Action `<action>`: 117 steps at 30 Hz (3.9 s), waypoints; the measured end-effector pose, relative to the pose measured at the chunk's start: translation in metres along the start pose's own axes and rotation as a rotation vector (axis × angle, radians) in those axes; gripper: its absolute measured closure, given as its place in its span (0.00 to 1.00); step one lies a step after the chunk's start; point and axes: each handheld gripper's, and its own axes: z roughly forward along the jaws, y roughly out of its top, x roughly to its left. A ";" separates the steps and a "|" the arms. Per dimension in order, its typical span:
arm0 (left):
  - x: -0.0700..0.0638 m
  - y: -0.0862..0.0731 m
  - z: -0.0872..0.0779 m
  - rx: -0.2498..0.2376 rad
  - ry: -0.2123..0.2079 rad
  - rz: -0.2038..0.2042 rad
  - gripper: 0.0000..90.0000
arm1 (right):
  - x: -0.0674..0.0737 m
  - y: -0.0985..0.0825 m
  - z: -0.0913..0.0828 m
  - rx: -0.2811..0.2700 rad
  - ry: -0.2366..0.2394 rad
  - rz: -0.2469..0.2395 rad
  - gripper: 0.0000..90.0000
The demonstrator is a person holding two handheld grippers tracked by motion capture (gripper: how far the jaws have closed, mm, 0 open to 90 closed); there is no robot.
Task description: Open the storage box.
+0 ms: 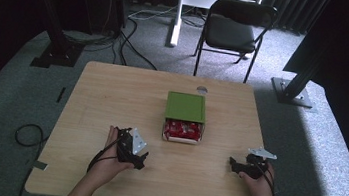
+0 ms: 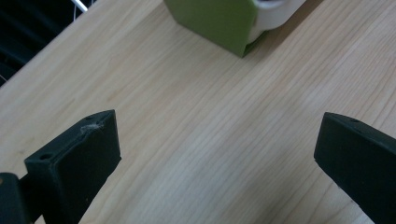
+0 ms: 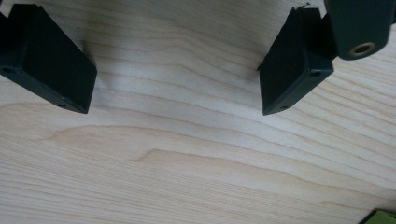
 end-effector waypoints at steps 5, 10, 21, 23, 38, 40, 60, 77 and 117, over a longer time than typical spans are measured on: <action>-0.007 0.008 0.001 -0.003 0.012 0.046 0.02 | 0.000 0.000 0.000 0.000 0.001 0.001 0.12; -0.014 0.015 0.004 -0.011 0.010 0.089 0.01 | 0.000 0.000 0.000 0.001 0.002 -0.002 0.12; -0.032 0.023 0.012 -0.026 0.047 0.194 0.02 | 0.000 0.000 0.000 0.001 0.001 -0.002 0.12; -0.035 0.025 0.012 -0.031 0.053 0.211 0.02 | 0.000 0.000 0.000 0.001 0.001 -0.002 0.12; -0.060 0.050 0.017 -0.077 0.073 0.370 0.02 | 0.000 0.000 0.000 0.000 0.001 -0.003 0.12; -0.063 0.052 0.019 -0.084 0.074 0.384 0.02 | 0.000 0.000 0.000 0.000 0.001 -0.003 0.12; -0.092 0.069 0.037 -0.082 0.140 0.697 0.13 | 0.000 0.000 0.000 -0.001 0.002 -0.003 0.12; -0.095 0.069 0.055 -0.064 0.123 0.778 0.39 | 0.000 0.000 0.000 -0.001 0.001 -0.002 0.12; -0.087 0.071 0.088 -0.053 0.243 0.835 0.80 | 0.000 0.000 0.000 0.000 0.001 -0.003 0.12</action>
